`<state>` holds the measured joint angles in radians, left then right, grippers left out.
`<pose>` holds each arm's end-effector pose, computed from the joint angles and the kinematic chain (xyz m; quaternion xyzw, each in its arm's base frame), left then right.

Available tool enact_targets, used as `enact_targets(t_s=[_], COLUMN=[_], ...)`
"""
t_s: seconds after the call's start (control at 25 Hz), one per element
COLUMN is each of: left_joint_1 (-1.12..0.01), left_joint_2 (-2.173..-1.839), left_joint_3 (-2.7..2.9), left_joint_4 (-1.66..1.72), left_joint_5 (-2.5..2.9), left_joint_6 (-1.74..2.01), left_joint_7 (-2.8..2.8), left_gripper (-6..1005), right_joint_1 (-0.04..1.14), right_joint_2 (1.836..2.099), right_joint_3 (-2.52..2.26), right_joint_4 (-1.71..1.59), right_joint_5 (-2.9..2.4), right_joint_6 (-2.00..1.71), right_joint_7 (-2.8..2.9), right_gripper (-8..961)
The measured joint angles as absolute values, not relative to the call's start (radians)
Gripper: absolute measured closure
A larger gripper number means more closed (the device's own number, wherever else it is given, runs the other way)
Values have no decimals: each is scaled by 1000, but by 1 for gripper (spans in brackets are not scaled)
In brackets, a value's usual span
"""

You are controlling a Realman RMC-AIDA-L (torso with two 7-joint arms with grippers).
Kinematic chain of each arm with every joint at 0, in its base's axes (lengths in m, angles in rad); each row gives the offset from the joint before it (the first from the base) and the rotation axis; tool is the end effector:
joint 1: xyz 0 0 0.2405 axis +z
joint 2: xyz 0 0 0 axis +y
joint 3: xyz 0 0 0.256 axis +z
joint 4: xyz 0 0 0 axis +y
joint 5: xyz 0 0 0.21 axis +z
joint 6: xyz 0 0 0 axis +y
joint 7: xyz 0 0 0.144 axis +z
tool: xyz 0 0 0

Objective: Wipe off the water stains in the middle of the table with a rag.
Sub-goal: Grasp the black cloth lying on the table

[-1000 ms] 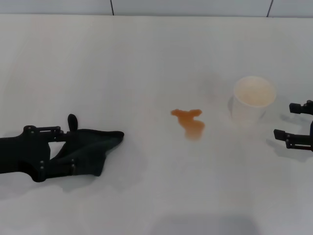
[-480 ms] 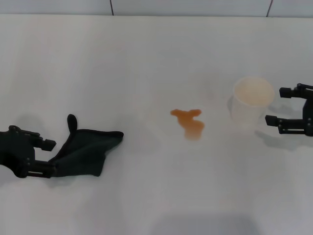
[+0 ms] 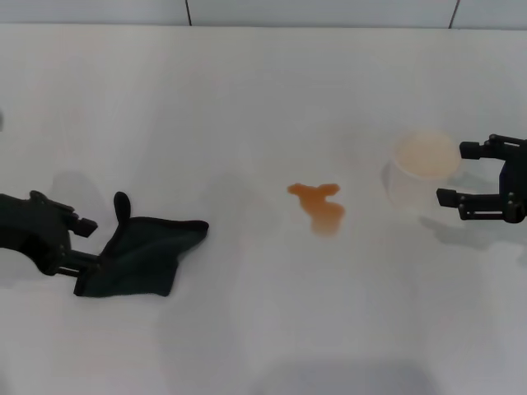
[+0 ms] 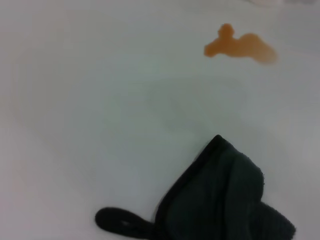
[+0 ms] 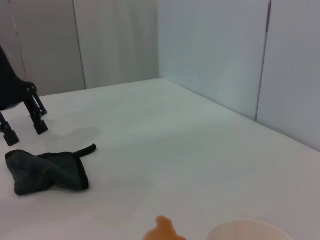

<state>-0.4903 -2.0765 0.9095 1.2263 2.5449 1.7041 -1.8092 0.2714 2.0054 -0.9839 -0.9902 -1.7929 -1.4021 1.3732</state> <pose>-0.2676 0.3237 0.0512 -0.9618 -0.2264 0.1070 0.1108 0.2917 0.3152 0.0528 -0.9454 0.1470 0.1587 0.2438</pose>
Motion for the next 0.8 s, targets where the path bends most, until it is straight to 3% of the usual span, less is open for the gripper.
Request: enact_targets(t_s=[0.6, 0.8], left_joint_1=[-526, -526], left_joint_2=[-2080, -2080], left_joint_3=[1008, 1031], left_joint_4=[1123, 1123], left_joint_5=[2544, 2543], left_joint_6=[1616, 1614], left_joint_7=[-1809, -1809], left_gripper=[358, 468], right_joint_1=[280, 283], right_joint_2=[2008, 2008], right_joint_3=[-999, -1002], right_joint_4=[-984, -984], right_joint_5=[-1789, -1789], right_joint_6=[-1384, -1378], right_joint_7=[1374, 1373], right_gripper=[110, 110])
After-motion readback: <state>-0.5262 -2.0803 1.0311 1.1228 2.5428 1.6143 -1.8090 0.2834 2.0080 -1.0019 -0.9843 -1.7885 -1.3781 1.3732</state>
